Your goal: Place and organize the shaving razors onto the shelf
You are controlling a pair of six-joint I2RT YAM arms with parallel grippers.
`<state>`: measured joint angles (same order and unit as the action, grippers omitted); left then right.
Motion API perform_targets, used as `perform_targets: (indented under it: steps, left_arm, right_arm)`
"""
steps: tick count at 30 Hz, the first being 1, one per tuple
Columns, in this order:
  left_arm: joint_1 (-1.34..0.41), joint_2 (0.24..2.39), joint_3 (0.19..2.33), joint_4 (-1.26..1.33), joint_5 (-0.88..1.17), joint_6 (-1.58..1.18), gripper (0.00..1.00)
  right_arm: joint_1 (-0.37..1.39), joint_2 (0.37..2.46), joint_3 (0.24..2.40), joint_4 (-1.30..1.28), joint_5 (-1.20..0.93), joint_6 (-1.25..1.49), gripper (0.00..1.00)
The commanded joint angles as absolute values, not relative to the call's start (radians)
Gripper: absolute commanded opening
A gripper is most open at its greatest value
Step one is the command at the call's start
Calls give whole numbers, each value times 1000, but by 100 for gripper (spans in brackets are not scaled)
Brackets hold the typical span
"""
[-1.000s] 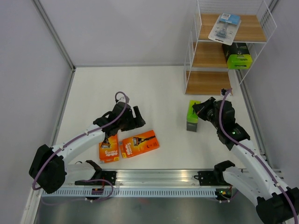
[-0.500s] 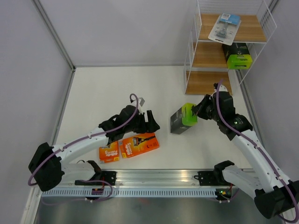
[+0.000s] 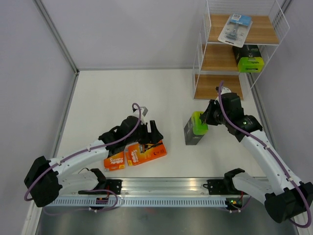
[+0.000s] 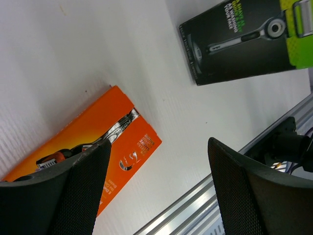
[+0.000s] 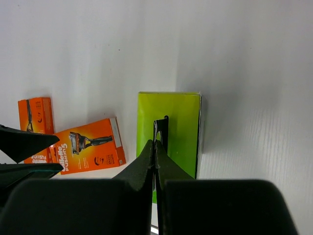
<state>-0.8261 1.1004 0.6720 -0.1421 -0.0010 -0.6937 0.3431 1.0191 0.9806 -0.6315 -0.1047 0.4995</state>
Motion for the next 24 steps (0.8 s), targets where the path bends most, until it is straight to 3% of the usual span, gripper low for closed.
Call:
perform_targets:
  steps: [1, 5, 6, 12, 17, 20, 21, 23, 24]
  left_arm:
    - [-827, 1078, 644, -110, -26, -718, 85]
    - [-827, 1078, 652, -109, -35, -700, 85]
    - [-825, 1081, 656, -110, -35, -696, 86]
    - [-827, 1115, 672, -109, -25, -693, 85]
    - [-827, 1120, 678, -109, -20, -692, 85]
    - [-827, 1121, 684, -109, -20, -689, 85]
    - [-827, 1123, 686, -109, -20, -687, 86]
    - [-827, 1132, 695, -109, -11, -684, 86]
    - [-827, 1138, 699, -109, -9, -683, 86]
  right_arm:
    - [344, 1026, 1037, -634, -127, 466, 1]
    - [342, 1046, 1068, -655, -143, 462, 1]
    - [344, 1055, 1084, -670, -140, 457, 7]
    - [342, 1077, 1111, -695, -160, 442, 16]
    - [344, 1077, 1126, -709, -140, 439, 32]
    - [344, 1074, 1161, -742, -124, 423, 50]
    - [344, 1075, 1186, -764, -126, 420, 62]
    - [342, 1075, 1201, -773, -155, 411, 70]
    - [344, 1072, 1209, -778, -166, 410, 82]
